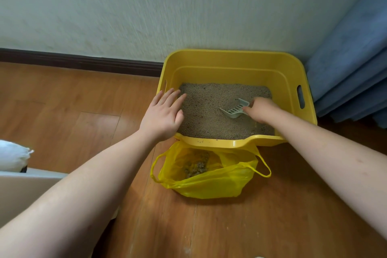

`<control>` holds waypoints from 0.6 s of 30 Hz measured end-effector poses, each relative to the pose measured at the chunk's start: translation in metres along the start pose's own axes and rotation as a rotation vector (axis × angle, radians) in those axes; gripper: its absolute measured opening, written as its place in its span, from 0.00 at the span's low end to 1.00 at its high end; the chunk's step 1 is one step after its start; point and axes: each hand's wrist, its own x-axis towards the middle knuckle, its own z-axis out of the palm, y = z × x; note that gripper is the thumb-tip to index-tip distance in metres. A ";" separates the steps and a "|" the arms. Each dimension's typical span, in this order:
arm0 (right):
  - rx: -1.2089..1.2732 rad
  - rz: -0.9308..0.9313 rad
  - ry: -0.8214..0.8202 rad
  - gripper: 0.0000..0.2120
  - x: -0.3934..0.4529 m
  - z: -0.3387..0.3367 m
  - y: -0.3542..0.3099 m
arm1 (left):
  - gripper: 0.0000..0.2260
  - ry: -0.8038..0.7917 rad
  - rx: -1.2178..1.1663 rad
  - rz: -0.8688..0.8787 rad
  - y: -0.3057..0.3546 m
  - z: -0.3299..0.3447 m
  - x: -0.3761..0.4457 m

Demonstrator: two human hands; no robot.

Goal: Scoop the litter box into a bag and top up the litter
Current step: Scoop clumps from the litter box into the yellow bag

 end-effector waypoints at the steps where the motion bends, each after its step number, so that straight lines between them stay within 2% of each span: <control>1: 0.004 -0.016 0.021 0.27 -0.006 -0.005 -0.002 | 0.28 0.013 -0.016 -0.003 0.000 0.000 -0.001; 4: 0.053 -0.121 0.114 0.25 -0.029 -0.017 -0.010 | 0.26 0.104 -0.086 -0.069 0.003 0.000 -0.005; 7: 0.229 -0.306 0.196 0.16 -0.065 -0.024 -0.018 | 0.25 0.207 -0.158 -0.165 0.008 -0.001 -0.011; 10: 0.403 -0.499 0.139 0.10 -0.111 -0.016 -0.027 | 0.26 0.198 -0.231 -0.225 0.005 -0.003 -0.022; 13: 0.407 -0.587 0.060 0.09 -0.147 0.013 -0.027 | 0.28 0.201 -0.283 -0.248 -0.003 -0.004 -0.039; 15: 0.364 -0.594 0.117 0.09 -0.159 0.041 -0.018 | 0.31 0.173 -0.357 -0.327 -0.014 0.000 -0.055; 18: 0.354 -0.517 0.296 0.07 -0.169 0.090 0.006 | 0.37 -0.054 -0.568 -0.369 -0.034 0.007 -0.076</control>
